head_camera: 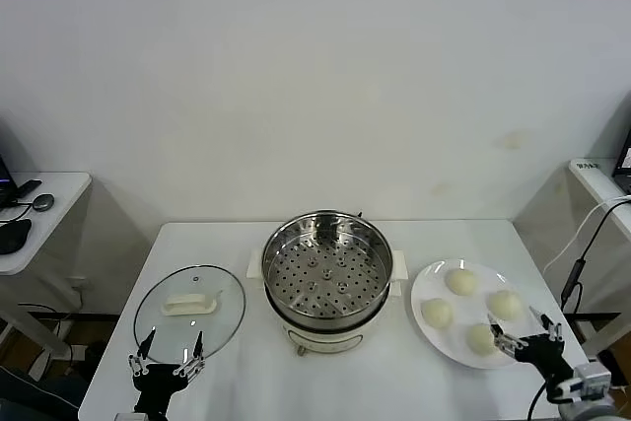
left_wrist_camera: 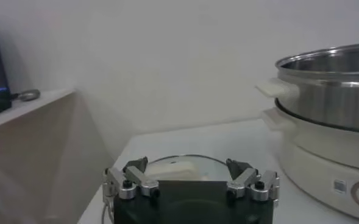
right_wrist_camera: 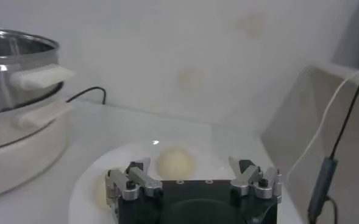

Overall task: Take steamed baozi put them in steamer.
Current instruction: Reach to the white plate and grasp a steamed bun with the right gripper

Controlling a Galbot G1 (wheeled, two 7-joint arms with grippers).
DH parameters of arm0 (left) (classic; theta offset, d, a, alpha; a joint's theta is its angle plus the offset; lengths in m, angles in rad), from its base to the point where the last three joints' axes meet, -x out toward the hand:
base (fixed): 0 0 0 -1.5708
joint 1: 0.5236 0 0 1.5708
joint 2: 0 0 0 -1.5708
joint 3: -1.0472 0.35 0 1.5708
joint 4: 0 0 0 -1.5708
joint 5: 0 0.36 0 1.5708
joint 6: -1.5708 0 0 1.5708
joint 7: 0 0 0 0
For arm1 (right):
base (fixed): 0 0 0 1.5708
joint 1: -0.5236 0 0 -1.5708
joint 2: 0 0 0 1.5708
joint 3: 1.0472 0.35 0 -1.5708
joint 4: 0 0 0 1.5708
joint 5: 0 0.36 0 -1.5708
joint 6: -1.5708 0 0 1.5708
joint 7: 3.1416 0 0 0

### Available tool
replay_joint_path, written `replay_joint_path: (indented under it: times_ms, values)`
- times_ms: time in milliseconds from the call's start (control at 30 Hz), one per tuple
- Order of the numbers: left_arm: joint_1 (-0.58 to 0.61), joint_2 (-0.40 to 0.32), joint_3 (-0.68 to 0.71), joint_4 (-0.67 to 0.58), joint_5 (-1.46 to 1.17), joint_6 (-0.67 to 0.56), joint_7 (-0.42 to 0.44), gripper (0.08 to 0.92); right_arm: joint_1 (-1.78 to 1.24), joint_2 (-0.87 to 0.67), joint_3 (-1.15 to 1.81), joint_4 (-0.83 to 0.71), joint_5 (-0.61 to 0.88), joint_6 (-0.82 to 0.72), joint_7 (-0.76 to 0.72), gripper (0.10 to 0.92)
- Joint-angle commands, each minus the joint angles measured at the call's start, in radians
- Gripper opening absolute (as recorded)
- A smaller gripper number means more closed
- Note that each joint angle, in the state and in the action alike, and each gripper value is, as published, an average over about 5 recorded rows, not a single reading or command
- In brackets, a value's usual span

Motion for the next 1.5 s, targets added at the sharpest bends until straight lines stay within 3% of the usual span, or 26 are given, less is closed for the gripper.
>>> replay_joint_path:
  times_ms: [33,133,300,433,600,733,867,1500]
  values:
    - [0.002,-0.005,0.0,-0.002,0.01,0.0,-0.001,0.823,0.106,-0.081,0.018,-0.018,-0.148,-0.02,-0.045,0.823]
    - [0.004,-0.018,-0.002,-0.009,0.018,0.001,-0.006,0.823,0.209,-0.204,-0.024,-0.075,-0.278,-0.02,-0.169,0.823]
    - [0.017,-0.041,0.003,-0.026,0.031,0.002,-0.013,0.823,0.468,-0.4,-0.148,-0.248,-0.502,0.065,-0.516,0.823]
    - [0.023,-0.054,0.013,-0.031,0.047,0.001,-0.018,0.823,0.703,-0.475,-0.331,-0.373,-0.55,0.124,-0.795,0.823]
    - [0.036,-0.072,0.033,-0.033,0.062,-0.003,-0.027,0.823,1.056,-0.509,-0.717,-0.479,-0.557,0.189,-0.97,0.823]
    - [0.042,-0.086,0.033,-0.044,0.062,-0.003,-0.032,0.823,1.312,-0.482,-1.062,-0.568,-0.537,0.226,-1.027,0.823]
    - [0.047,-0.094,0.026,-0.068,0.059,-0.003,-0.032,0.823,1.399,-0.412,-1.209,-0.659,-0.549,0.24,-1.046,0.823]
    - [0.05,-0.105,0.015,-0.054,0.059,-0.001,-0.03,0.823,1.364,-0.123,-1.114,-0.933,-0.665,0.305,-0.998,0.823]
